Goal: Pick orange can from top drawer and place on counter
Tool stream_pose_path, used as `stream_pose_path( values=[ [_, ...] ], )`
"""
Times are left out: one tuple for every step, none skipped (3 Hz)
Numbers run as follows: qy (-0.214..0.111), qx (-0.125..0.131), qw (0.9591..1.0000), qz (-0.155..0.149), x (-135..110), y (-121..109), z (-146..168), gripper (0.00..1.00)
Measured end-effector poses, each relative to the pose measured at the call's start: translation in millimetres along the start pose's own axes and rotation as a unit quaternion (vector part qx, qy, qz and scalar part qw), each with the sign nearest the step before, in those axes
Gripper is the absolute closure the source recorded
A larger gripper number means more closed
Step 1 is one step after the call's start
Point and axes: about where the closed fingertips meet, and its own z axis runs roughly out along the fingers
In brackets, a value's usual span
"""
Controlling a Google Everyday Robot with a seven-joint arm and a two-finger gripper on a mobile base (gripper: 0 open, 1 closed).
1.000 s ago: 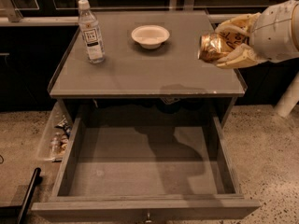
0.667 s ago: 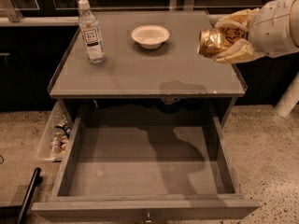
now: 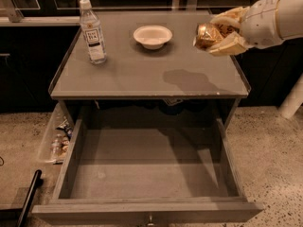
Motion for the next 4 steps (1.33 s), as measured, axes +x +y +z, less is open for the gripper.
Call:
stream_pose_path(
  values=[
    [-0.019, -0.026, 0.9990, 0.032, 17.4, -7.4, 35.5, 1.00],
    [-0.019, -0.047, 0.9970, 0.059, 38.6, -9.4, 66.5, 1.00],
    [-0.022, -0.063, 0.9939, 0.088, 57.1, -6.8, 87.8, 1.00],
    [-0.025, -0.077, 0.9906, 0.110, 67.6, -4.1, 102.3, 1.00]
  ],
)
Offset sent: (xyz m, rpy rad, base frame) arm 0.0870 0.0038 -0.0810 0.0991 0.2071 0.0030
